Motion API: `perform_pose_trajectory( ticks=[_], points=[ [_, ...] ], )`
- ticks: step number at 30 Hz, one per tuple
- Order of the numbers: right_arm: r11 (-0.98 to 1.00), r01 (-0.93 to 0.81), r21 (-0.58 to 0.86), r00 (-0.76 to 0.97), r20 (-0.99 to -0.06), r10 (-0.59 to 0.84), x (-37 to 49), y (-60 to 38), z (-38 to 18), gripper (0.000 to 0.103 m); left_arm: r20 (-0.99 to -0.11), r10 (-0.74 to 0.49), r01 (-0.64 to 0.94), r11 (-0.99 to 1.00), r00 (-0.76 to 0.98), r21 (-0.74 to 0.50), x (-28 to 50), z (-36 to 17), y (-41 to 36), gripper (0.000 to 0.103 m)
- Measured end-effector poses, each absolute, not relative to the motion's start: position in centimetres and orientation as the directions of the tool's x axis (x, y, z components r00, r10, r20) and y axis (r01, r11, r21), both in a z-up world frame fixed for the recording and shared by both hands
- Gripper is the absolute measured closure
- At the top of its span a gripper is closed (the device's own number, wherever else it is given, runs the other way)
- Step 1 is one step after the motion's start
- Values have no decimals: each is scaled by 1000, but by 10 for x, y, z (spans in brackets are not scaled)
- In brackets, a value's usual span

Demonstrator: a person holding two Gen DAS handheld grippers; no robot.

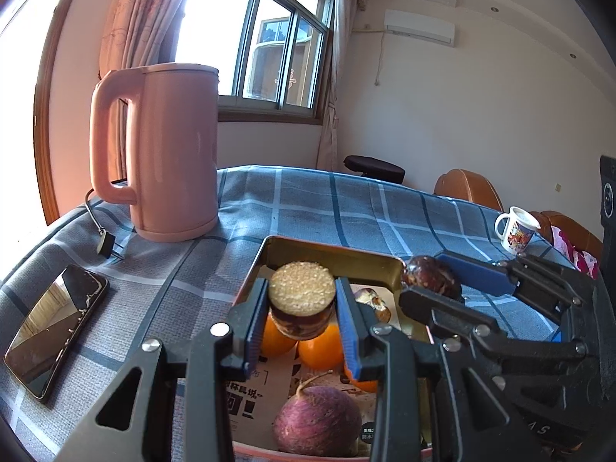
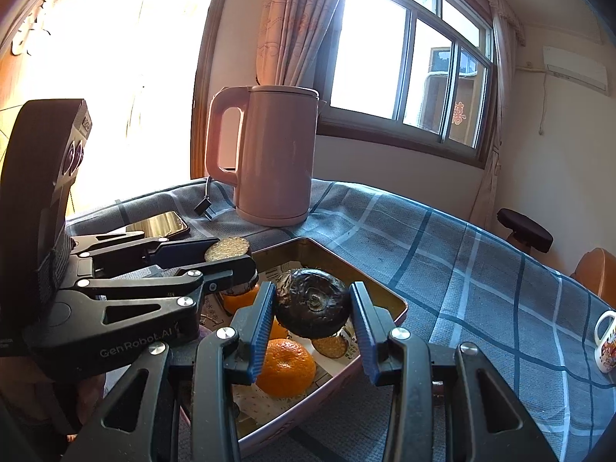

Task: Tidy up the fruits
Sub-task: 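Lower the round cake into the tin with the left tool while the right tool lowers the brown fruit, then open the left tool to release the cake while the right tool releases the brown fruit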

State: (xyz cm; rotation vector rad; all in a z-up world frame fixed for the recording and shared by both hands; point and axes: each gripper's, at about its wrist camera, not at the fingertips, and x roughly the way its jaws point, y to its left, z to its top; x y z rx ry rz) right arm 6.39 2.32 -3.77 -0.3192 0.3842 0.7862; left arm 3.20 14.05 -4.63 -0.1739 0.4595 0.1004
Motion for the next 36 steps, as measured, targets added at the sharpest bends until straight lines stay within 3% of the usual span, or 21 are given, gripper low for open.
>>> perform_pose_trajectory(
  ticks=[18,23,27,36],
  points=[
    [604,-784,-142,572,-543,615,58,43,-64,62,-507,53,-144,980,860,-140,33,-52,148,66],
    [593,-793,-137,556,-559,615,56,40,-66,60,-503,62,-140,983,862,-119,32,-52,142,50],
    [606,-781,-154,583,-530,616,51,19,-61,50,-470,62,-137,982,881,-128,24,-49,140,29],
    [789,-602,-125,715,-525,462,106,-59,-49,49,-423,75,-148,978,903,-145,21,-40,126,10]
  ],
)
